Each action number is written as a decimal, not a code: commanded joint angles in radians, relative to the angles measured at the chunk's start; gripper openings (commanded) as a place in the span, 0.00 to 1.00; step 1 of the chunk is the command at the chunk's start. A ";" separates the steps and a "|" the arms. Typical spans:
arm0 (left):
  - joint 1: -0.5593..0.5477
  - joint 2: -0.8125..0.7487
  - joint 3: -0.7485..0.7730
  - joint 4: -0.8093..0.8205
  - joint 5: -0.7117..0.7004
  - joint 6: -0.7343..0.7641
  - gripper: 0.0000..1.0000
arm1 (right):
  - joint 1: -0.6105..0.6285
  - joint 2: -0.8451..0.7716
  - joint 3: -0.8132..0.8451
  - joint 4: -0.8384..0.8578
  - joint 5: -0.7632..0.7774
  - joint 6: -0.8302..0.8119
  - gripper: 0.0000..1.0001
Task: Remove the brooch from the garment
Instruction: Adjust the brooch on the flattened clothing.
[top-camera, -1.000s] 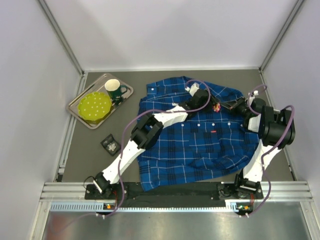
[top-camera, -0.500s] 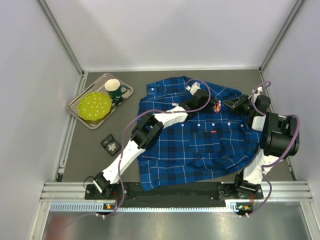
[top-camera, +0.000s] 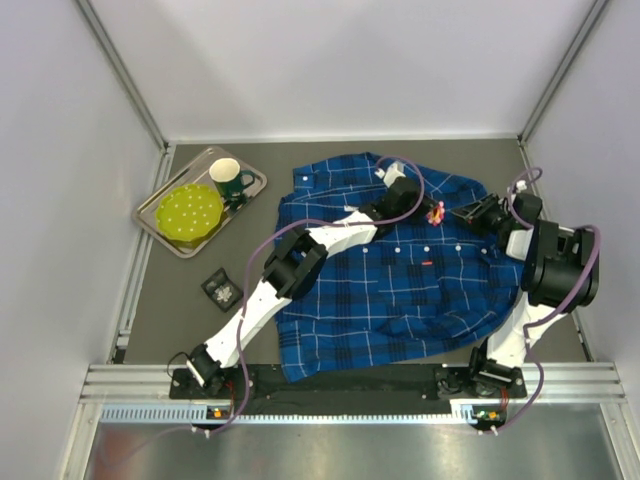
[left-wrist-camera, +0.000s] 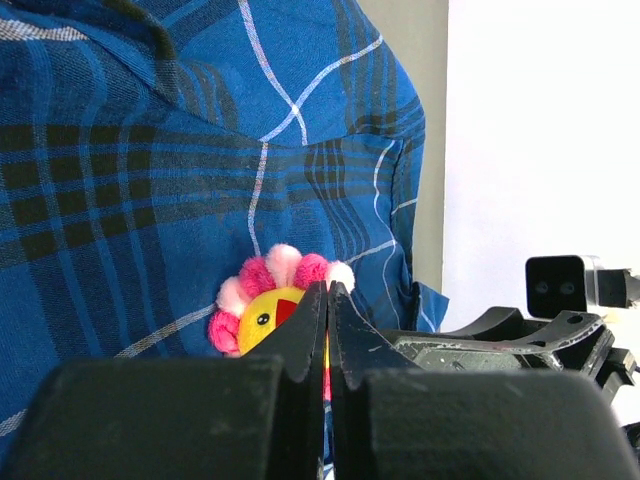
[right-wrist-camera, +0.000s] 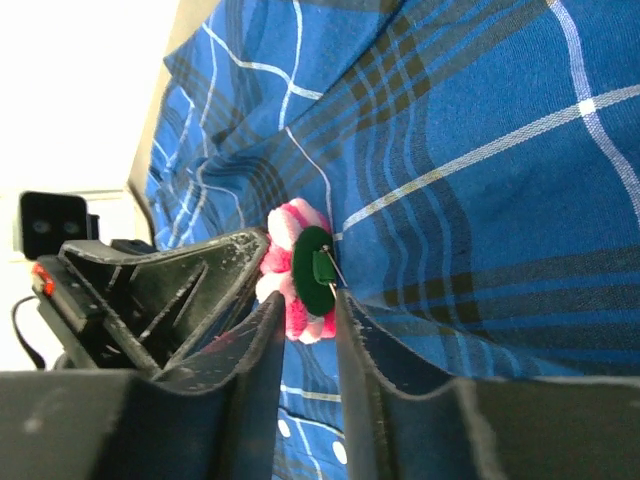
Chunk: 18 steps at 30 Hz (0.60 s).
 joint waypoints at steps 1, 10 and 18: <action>-0.007 -0.009 0.009 0.012 0.017 0.030 0.00 | 0.022 0.001 0.053 -0.048 0.026 -0.064 0.34; 0.008 -0.069 0.029 -0.045 0.051 0.246 0.39 | 0.048 -0.037 0.062 -0.111 0.073 -0.130 0.48; 0.045 -0.189 -0.095 -0.040 0.223 0.435 0.56 | 0.135 -0.192 0.073 -0.316 0.344 -0.322 0.63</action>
